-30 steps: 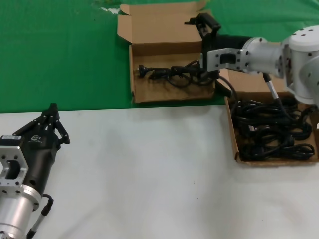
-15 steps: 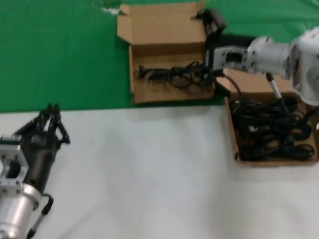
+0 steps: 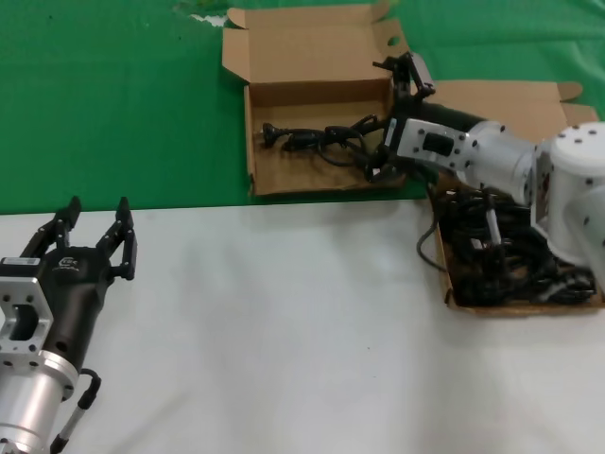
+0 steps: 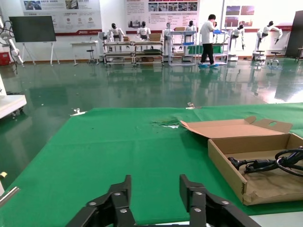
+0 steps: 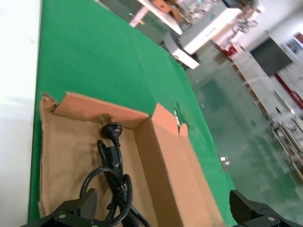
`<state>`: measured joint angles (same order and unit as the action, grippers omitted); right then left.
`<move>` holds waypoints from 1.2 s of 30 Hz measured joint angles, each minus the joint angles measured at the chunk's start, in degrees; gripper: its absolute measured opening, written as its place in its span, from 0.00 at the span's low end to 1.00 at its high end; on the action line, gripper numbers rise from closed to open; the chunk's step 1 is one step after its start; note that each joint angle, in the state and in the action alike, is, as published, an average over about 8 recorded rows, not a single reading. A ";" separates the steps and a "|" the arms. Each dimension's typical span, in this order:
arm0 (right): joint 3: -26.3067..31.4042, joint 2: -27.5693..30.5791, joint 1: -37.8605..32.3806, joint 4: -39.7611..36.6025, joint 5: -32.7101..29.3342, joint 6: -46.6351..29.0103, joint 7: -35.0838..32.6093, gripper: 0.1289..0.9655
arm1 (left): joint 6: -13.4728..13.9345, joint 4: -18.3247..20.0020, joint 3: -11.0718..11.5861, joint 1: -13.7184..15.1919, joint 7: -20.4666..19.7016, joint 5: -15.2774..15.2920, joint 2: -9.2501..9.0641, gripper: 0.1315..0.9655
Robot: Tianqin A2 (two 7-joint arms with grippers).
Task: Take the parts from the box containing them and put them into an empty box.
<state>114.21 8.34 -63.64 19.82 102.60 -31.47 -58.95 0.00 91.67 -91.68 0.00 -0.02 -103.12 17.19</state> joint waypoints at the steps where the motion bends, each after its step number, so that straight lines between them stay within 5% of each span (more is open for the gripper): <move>1: -0.36 0.14 1.00 1.13 0.01 0.50 0.93 1.00 | 0.00 0.00 0.00 0.00 0.00 0.00 0.00 0.24; 3: -1.10 0.43 3.10 3.50 0.03 1.53 2.88 1.00 | 0.00 0.00 0.00 0.00 0.00 0.00 0.00 0.24; 20: -7.33 2.88 20.69 23.35 0.17 10.23 19.16 1.00 | 0.00 0.00 0.00 0.00 0.00 0.00 0.00 0.72; 36: -13.20 5.18 37.26 42.02 0.31 18.40 34.47 1.00 | 0.00 0.00 0.00 0.00 0.02 0.00 0.00 0.96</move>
<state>101.02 13.52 -26.38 61.84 102.91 -13.06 -24.48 0.00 91.67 -91.67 0.00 0.00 -103.13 17.19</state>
